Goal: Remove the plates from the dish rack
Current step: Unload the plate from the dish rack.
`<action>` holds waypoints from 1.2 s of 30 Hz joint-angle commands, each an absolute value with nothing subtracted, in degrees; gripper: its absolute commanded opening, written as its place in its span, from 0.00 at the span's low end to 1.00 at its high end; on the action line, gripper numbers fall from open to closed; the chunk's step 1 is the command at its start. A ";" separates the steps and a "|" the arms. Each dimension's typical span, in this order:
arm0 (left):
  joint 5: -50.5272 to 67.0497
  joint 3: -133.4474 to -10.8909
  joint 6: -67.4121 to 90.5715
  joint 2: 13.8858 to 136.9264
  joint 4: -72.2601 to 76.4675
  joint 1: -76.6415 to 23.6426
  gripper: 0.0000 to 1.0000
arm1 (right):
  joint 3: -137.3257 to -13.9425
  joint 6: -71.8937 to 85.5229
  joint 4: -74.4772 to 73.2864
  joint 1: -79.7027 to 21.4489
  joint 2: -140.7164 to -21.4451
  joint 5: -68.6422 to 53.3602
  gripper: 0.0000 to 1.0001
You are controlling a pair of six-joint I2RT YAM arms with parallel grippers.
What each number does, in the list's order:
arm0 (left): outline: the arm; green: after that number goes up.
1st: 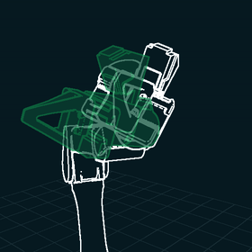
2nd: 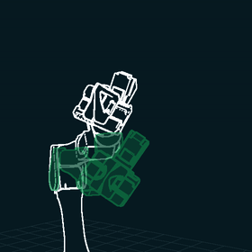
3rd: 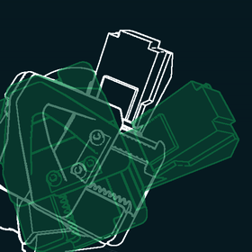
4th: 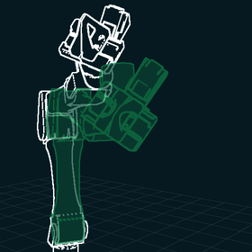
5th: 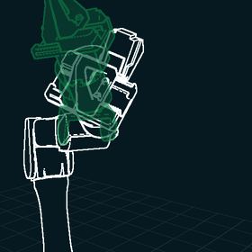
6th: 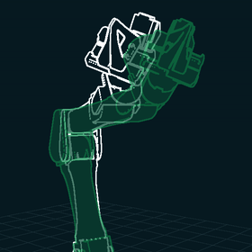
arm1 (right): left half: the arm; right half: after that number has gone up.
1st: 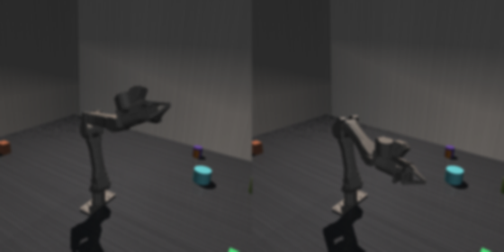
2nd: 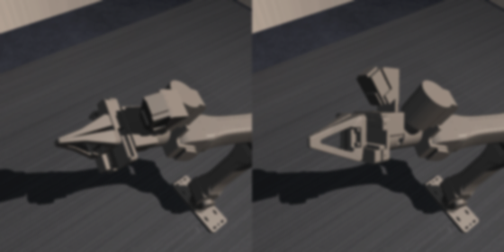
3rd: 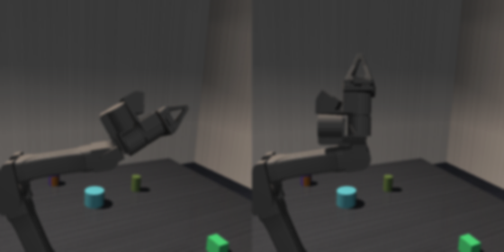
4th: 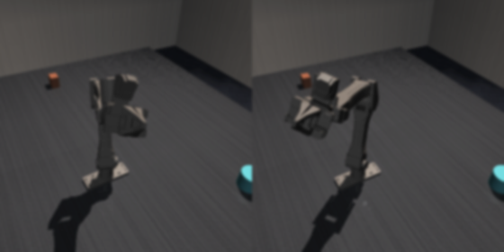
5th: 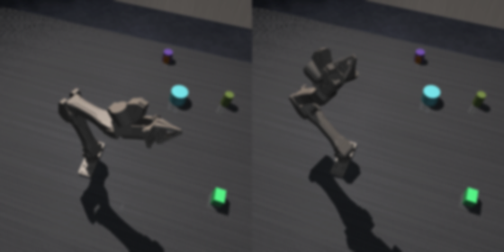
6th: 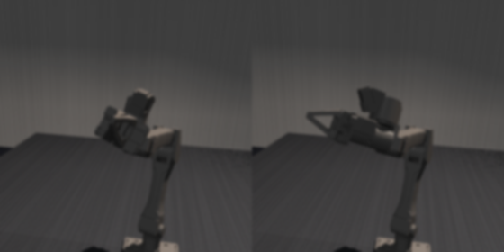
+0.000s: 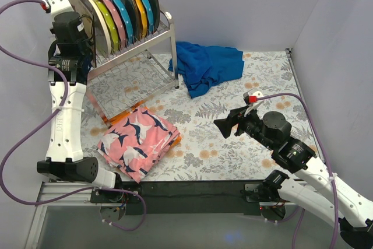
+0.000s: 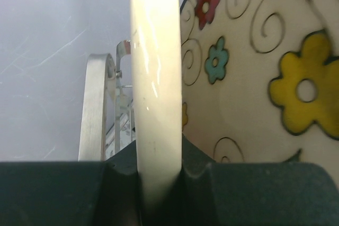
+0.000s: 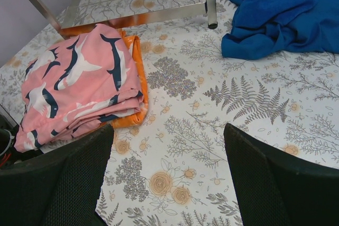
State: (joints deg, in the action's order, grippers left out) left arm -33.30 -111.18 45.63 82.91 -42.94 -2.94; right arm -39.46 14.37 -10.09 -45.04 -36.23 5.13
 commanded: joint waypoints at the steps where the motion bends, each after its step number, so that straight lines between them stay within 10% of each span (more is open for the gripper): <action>1: -29.62 -115.49 45.09 79.54 -34.28 -3.43 0.00 | -39.64 13.71 -7.03 -45.18 -36.21 4.75 0.89; 36: -22.86 -120.76 46.06 71.90 -32.09 -3.43 0.00 | -40.17 13.45 -6.94 -45.18 -37.35 5.45 0.88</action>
